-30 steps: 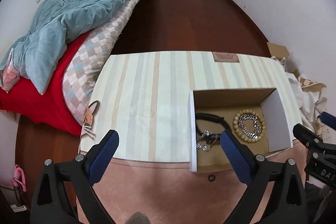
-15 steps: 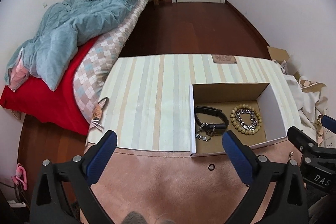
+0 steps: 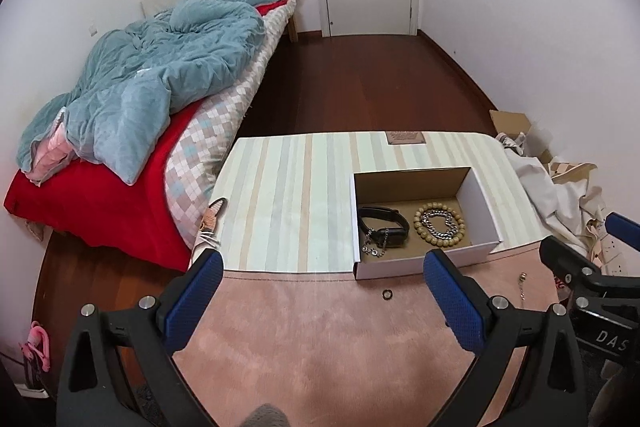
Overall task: Organize jewelry
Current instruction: 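Lift both tools out of the box and back over the table, then grasp a small black ring with the right tool while the left tool grasps another black ring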
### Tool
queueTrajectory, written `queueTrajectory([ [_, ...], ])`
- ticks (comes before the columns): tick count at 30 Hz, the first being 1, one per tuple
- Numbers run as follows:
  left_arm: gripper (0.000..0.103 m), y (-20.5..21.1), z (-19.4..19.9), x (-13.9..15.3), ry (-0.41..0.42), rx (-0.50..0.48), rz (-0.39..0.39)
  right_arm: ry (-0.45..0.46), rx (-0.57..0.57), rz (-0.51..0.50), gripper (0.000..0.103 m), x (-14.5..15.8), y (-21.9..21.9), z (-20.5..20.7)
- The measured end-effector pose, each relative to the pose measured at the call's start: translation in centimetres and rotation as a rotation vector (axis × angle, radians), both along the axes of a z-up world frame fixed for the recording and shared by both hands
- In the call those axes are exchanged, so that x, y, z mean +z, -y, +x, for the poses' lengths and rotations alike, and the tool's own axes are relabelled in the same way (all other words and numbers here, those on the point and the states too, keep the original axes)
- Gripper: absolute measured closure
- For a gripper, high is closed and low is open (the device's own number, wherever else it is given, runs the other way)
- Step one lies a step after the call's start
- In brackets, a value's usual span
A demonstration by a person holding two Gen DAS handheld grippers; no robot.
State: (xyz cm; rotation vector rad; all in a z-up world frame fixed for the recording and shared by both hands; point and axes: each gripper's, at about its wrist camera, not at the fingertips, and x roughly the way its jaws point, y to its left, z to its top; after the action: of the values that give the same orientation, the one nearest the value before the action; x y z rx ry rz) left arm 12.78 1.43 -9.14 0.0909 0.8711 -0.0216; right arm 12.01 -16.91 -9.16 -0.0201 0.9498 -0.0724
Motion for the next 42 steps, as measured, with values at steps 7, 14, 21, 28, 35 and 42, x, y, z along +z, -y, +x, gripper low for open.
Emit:
queueTrajectory([
  [7,0.001,-0.3,-2.6,2.4,0.051,0.016,-0.009,0.055,-0.005,0.017,0.0,3.1,-0.1,-3.0],
  [14,0.001,-1.0,-3.5,3.6,0.087,0.05,-0.023,0.08,0.0,0.034,0.0,4.4,-0.3,-4.2],
  [21,0.001,-2.3,-3.0,0.8,0.059,0.128,0.044,-0.008,-0.037,0.073,0.0,0.2,1.2,-3.5],
  [28,0.001,-2.3,-1.4,-6.4,-0.1,0.163,0.136,-0.19,-0.014,0.154,0.028,-9.9,0.8,-1.8],
  [35,0.001,-3.1,0.3,-12.9,-0.251,0.175,0.183,-0.284,0.003,0.156,0.056,-17.1,-1.2,-0.2],
  [42,0.001,-3.7,1.4,-15.1,-0.3,0.176,0.185,-0.28,0.042,0.129,0.06,-18.4,-2.8,0.3],
])
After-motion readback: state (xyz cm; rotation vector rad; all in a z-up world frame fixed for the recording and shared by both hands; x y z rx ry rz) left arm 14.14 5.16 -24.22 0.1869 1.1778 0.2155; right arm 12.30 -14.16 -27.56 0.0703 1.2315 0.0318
